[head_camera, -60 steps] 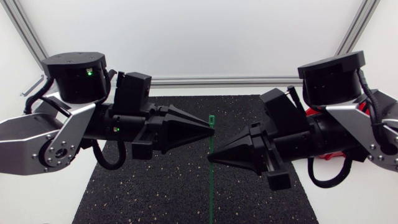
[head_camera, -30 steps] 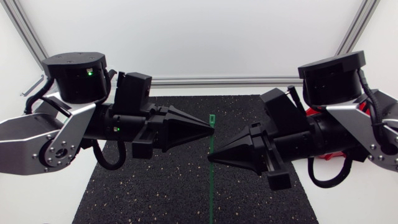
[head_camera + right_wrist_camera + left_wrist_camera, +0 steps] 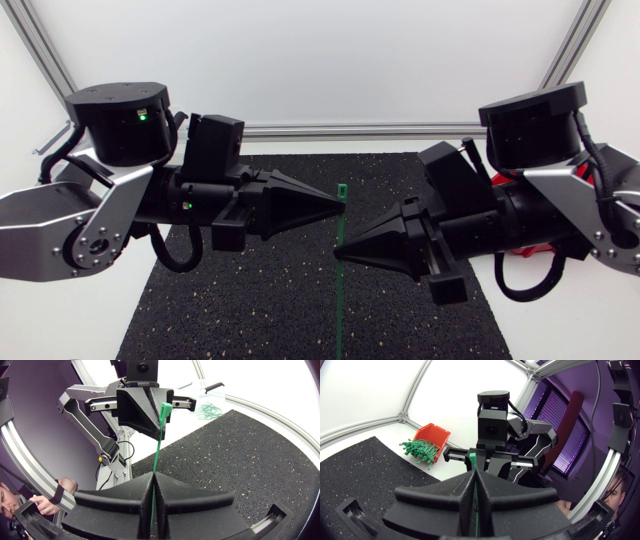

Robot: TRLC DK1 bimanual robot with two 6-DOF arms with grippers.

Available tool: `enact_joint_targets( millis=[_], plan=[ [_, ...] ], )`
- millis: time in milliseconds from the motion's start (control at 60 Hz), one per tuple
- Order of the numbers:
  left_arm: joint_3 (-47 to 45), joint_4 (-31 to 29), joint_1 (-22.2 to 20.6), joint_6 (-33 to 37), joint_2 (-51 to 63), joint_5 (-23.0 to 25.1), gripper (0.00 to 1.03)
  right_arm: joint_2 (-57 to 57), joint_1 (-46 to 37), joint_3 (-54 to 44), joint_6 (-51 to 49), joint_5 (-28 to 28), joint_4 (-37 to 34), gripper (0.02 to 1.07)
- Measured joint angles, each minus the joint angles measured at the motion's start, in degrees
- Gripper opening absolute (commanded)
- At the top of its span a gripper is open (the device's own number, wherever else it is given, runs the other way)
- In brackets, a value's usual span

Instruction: Take a green cable tie from the red box, thread the tail through the head to close it, then place it in the transparent bin on the left.

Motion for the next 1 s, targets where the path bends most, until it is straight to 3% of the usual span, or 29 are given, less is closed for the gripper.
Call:
enact_joint_targets(
  millis=[267,400,583,733,1000],
  plan=[
    [0.0,-0.1,0.5,-2.2,0.0,0.0,0.04,0.2,-0.5,0.0,0.0,0.2,-0.1,0.10],
    [1.3,-2.9,2.8,-3.7,0.0,0.0,0.04,0.2,-2.8,1.2,0.0,2.1,-2.5,0.42],
    [4.6,-6.1,6.4,-6.0,-0.5,0.2,0.04,-0.2,-3.5,2.0,0.0,6.6,-6.2,0.65],
    [6.3,-9.7,6.6,-7.3,-0.9,1.5,0.04,-0.2,-4.3,3.1,0.0,9.2,-9.7,1.00],
    [9.7,-14.4,6.8,-7.5,-0.9,3.7,0.04,-1.2,-5.7,5.6,-4.9,11.0,-15.5,1.02]
  ],
)
